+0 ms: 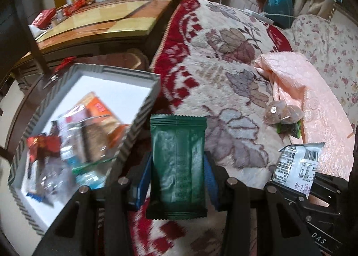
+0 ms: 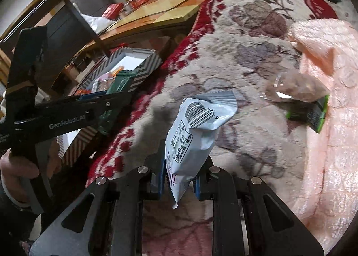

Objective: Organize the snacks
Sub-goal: 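Carry green pack and white snack over the white tray with both tools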

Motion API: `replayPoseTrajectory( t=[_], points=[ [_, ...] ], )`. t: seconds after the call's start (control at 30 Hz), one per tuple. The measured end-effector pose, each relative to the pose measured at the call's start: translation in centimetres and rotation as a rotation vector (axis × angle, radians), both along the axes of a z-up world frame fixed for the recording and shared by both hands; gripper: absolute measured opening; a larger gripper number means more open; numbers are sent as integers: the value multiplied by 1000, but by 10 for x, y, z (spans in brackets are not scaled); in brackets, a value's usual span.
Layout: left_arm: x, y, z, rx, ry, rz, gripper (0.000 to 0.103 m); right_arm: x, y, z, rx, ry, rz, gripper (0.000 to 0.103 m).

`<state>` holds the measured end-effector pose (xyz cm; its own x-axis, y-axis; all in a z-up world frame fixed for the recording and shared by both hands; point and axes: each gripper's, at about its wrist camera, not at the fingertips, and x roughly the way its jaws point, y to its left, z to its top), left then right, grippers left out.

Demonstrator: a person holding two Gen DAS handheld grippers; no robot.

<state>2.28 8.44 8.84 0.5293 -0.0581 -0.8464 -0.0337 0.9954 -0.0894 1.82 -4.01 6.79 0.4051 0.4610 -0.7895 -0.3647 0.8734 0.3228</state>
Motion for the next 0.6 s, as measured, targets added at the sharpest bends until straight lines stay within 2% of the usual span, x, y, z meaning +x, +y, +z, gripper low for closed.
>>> replayPoseTrajectory(
  t=[0.6],
  points=[
    [-46, 90, 10, -6, -31, 199, 46, -5, 94, 20, -15, -6, 212, 18]
  ],
)
